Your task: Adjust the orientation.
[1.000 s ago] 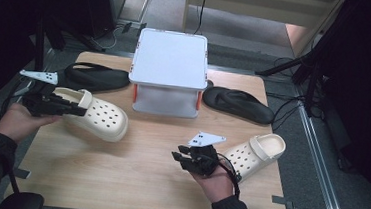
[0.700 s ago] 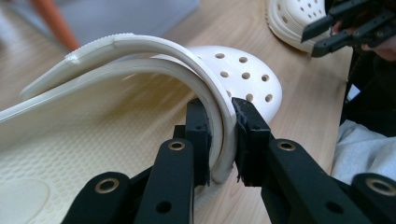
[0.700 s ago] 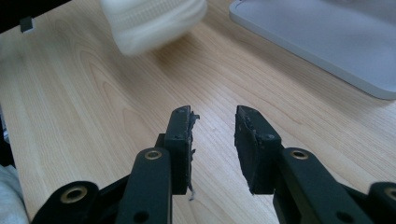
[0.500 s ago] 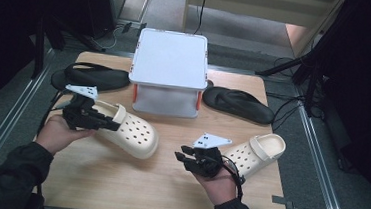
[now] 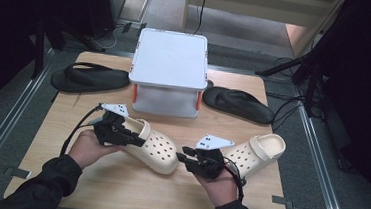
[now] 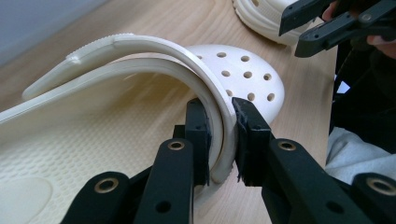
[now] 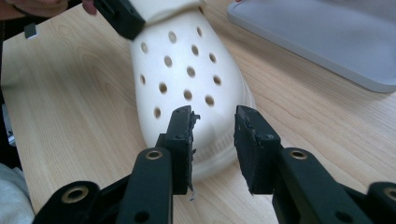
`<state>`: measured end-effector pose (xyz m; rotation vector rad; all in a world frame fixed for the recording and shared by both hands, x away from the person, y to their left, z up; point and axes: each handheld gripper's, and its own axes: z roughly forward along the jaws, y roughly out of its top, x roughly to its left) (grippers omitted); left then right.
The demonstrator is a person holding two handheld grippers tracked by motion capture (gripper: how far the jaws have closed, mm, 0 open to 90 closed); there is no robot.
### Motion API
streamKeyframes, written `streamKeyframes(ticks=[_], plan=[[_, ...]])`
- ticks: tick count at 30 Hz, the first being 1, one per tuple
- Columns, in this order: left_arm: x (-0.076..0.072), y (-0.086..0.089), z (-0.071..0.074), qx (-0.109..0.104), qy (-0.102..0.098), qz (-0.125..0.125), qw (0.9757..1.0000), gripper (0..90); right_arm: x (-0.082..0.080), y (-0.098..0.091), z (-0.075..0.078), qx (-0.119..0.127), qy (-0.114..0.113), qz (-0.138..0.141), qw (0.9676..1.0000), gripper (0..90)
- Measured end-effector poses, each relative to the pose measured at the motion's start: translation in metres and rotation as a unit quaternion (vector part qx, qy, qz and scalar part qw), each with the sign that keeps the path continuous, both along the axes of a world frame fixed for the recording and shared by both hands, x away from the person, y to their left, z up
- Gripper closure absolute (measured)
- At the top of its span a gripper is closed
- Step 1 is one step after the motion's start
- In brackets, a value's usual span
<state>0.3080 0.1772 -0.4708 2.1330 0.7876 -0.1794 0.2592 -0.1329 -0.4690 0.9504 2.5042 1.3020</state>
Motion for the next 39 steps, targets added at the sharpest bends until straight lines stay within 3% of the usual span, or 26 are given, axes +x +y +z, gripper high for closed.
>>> streamKeyframes(ticks=[5,7,9,11,12,15,18,21,22,23,31,34,36,39], plan=[[0.0,-0.001,-0.009,-0.019,0.003,-0.002,0.9998,77.6,0.0,0.004,-0.004,0.001,0.007,0.002,1.0,68.8],[-0.001,-0.001,-0.009,-0.016,-0.001,-0.007,0.9999,75.4,-0.001,0.006,-0.006,0.001,0.01,0.003,0.9999,68.9],[-0.003,-0.003,-0.007,0.005,-0.021,-0.016,0.9996,71.3,-0.002,0.009,-0.006,0.0,0.008,0.005,1.0,69.0],[-0.005,-0.005,-0.004,0.022,-0.032,-0.02,0.999,61.4,-0.003,0.011,-0.006,0.0,0.005,0.005,1.0,69.0],[-0.005,-0.003,-0.001,0.026,-0.033,-0.027,0.9987,56.7,-0.003,0.011,-0.006,0.001,0.005,0.006,1.0,69.0],[-0.007,0.005,0.012,0.026,-0.038,-0.034,0.9984,53.4,-0.004,0.011,-0.005,0.003,0.004,0.005,1.0,69.8],[-0.002,0.021,0.026,0.023,-0.043,-0.026,0.9985,61.2,-0.005,0.01,-0.004,0.009,0.01,0.003,0.9999,75.1],[0.014,0.041,0.033,0.023,-0.052,-0.013,0.9983,86.6,-0.007,0.013,-0.004,0.008,0.013,0.008,0.9998,83.1],[0.018,0.044,0.033,0.027,-0.055,-0.01,0.9981,89.7,-0.008,0.014,-0.005,0.007,0.013,0.009,0.9999,85.6],[0.024,0.048,0.033,0.038,-0.064,-0.007,0.9972,90.0,-0.009,0.016,-0.006,0.006,0.012,0.009,0.9999,87.8],[0.066,0.056,0.012,0.07,-0.059,-0.004,0.9957,90.0,-0.019,0.03,-0.014,0.007,0.014,0.017,0.9997,90.0],[0.084,0.06,0.0,0.07,-0.056,-0.011,0.9959,90.0,-0.022,0.036,-0.017,0.005,0.016,0.024,0.9996,90.0],[0.09,0.059,-0.006,0.077,-0.055,-0.013,0.9954,90.0,-0.026,0.041,-0.02,0.0,0.014,0.029,0.9995,90.0],[0.097,0.058,-0.014,0.068,-0.047,-0.017,0.9964,90.0,-0.028,0.045,-0.026,-0.002,0.016,0.036,0.9992,90.0]])
